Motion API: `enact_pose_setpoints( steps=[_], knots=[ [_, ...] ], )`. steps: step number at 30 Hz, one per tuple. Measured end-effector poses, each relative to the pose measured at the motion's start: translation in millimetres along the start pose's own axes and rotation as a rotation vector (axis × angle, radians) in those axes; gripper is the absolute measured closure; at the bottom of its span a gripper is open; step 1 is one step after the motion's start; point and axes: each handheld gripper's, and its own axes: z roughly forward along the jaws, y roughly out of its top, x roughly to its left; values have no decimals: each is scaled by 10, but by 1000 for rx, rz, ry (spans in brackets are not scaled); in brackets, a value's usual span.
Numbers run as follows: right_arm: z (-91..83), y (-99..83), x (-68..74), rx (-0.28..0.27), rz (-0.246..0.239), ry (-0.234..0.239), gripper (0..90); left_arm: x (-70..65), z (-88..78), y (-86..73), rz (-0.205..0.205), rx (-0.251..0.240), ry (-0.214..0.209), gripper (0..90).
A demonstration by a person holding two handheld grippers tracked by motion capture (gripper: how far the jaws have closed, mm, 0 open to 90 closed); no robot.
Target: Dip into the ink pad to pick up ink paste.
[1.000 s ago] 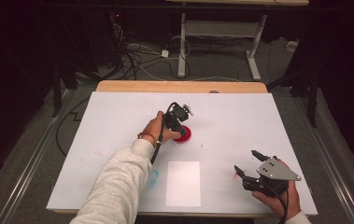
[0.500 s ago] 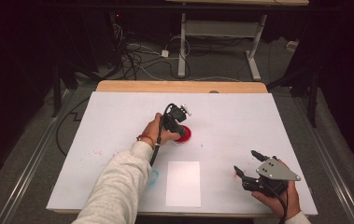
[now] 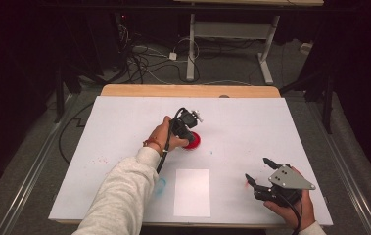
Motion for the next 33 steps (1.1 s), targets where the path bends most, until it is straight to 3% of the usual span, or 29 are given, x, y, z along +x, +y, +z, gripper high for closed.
enact_pose_setpoints(
  steps=[11,18,25,30,33],
  knots=[
    [-4,7,11,-3,-3,4,256,37,-529,84,13,-100,19,739],
    [2,5,17,1,0,7,256,50,-746,146,29,-119,25,739],
    [6,1,14,4,-3,9,256,57,-658,154,18,-102,4,738],
    [15,-7,16,12,-1,14,256,51,-456,143,21,-57,-25,739],
    [15,-10,14,13,-5,14,256,54,-320,123,10,-32,-15,738]
  ],
)
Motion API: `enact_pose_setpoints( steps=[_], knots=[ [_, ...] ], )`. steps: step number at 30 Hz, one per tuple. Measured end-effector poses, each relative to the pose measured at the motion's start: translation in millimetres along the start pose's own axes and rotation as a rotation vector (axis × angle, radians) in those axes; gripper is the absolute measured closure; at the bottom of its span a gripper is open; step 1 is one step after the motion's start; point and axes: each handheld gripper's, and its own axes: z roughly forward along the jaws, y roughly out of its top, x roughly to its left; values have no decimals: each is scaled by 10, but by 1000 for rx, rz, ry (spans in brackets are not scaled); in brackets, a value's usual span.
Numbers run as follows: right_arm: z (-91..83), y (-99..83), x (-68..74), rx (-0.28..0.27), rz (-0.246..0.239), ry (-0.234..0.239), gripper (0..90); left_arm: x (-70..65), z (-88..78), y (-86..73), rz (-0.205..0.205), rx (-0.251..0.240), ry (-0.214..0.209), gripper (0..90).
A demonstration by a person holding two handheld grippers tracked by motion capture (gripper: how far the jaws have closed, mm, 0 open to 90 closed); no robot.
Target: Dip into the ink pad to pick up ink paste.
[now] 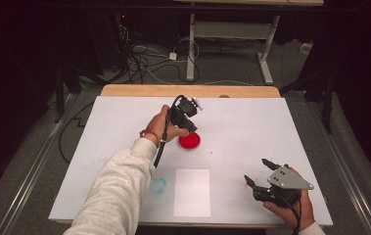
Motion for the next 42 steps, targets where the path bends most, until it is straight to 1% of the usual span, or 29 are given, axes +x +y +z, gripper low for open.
enact_pose_setpoints(
  steps=[1,2,7,10,12,14,16,23,26,28,34,38,40,42],
  knots=[
    [2,-2,-2,1,1,1,256,11,37,-9,-6,5,-9,738],
    [2,-3,-1,3,2,1,256,17,76,-19,-12,11,-7,738],
    [6,-6,2,8,-2,4,256,22,240,-55,-18,40,-23,738],
    [10,-8,5,10,-2,7,256,18,310,-71,-22,53,-28,738],
    [11,-8,8,12,-7,8,256,19,350,-80,-25,66,-17,738],
    [10,-8,10,11,-6,8,256,25,385,-89,-24,76,-29,738],
    [11,-10,6,12,-6,7,256,23,416,-99,-25,78,-28,738],
    [3,-10,-6,6,-4,-13,256,39,433,-146,-33,48,-41,739],
    [-1,-9,-6,4,-3,-16,255,67,436,-184,-46,26,-59,739],
    [-2,-9,-6,4,-2,-16,253,72,438,-203,-48,15,-63,740],
    [-4,-13,-5,7,-3,-18,252,49,442,-200,-43,15,-48,741],
    [-3,-13,-5,8,-4,-18,253,33,444,-186,-42,25,-38,740],
    [2,-14,-2,12,-5,-21,252,7,446,-173,-31,33,-21,740],
    [3,-12,-1,13,-6,-20,253,0,447,-167,-29,36,-16,740]
  ],
)
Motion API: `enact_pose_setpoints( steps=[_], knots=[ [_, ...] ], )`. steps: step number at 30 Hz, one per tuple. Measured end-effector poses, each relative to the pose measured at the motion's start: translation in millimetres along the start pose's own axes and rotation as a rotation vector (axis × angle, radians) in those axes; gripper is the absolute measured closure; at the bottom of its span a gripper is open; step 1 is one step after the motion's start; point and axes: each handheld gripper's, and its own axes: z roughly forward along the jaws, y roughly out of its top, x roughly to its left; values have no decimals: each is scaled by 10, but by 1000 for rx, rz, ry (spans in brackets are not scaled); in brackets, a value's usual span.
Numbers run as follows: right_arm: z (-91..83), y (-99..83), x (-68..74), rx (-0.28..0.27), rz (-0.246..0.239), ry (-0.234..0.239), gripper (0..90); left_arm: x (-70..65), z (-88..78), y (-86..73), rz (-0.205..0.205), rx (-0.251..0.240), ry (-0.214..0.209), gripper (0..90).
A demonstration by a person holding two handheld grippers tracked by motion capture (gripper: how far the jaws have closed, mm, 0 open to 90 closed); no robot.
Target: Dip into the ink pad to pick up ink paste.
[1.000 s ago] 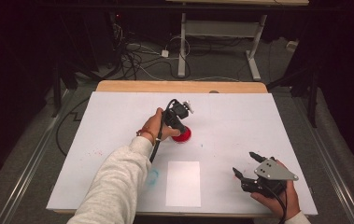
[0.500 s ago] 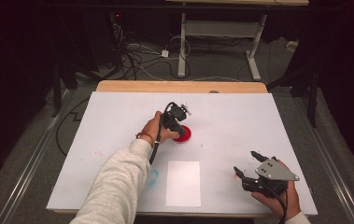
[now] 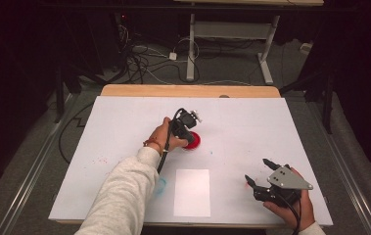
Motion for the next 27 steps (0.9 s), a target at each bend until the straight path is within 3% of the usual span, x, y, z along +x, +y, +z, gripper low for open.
enact_pose_setpoints(
  steps=[5,17,27],
  knots=[
    [-5,5,3,-2,-1,3,252,63,0,-35,-23,-23,-40,740],
    [4,12,-8,-2,-1,5,254,48,4,-24,-21,-17,-32,740],
    [25,16,-2,4,-1,5,253,75,6,-37,-27,-26,-51,740]
  ],
)
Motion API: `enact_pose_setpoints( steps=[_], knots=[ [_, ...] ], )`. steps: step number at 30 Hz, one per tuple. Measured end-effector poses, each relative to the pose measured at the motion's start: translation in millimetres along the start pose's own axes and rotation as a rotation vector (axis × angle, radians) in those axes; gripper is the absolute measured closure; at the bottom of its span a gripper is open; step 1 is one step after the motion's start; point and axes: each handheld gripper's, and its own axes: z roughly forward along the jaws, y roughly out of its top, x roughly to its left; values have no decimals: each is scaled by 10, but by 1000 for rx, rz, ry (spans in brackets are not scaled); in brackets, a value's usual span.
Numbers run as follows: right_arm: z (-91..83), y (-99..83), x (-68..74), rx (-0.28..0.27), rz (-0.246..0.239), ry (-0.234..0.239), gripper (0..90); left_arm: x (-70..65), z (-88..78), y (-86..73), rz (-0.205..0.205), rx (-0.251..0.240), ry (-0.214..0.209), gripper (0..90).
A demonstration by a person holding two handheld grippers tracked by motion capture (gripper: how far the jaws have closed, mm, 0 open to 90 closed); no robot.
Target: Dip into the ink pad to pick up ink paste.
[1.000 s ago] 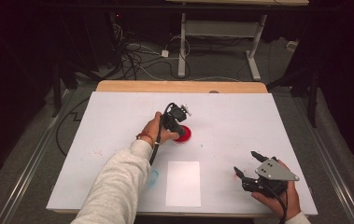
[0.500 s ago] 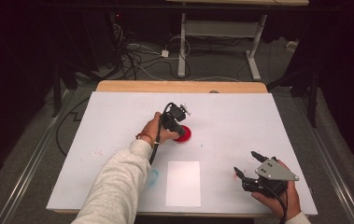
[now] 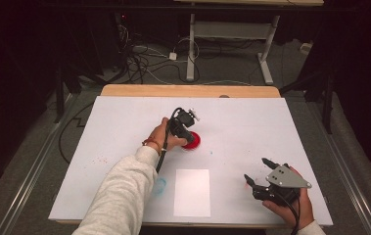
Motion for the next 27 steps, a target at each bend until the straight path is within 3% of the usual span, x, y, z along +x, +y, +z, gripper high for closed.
enact_pose_setpoints(
  steps=[8,15,18,20,27],
  knots=[
    [1,5,-5,1,-3,0,254,-74,8,29,25,21,50,740],
    [-2,2,-2,4,-1,7,253,-86,-15,46,25,28,61,739],
    [13,3,-1,7,-7,14,252,-64,-121,54,11,-31,47,739],
    [16,6,-5,5,-10,13,253,-68,-230,60,19,-41,73,739],
    [19,6,-2,12,0,28,252,-45,-423,0,25,-66,70,739]
  ],
)
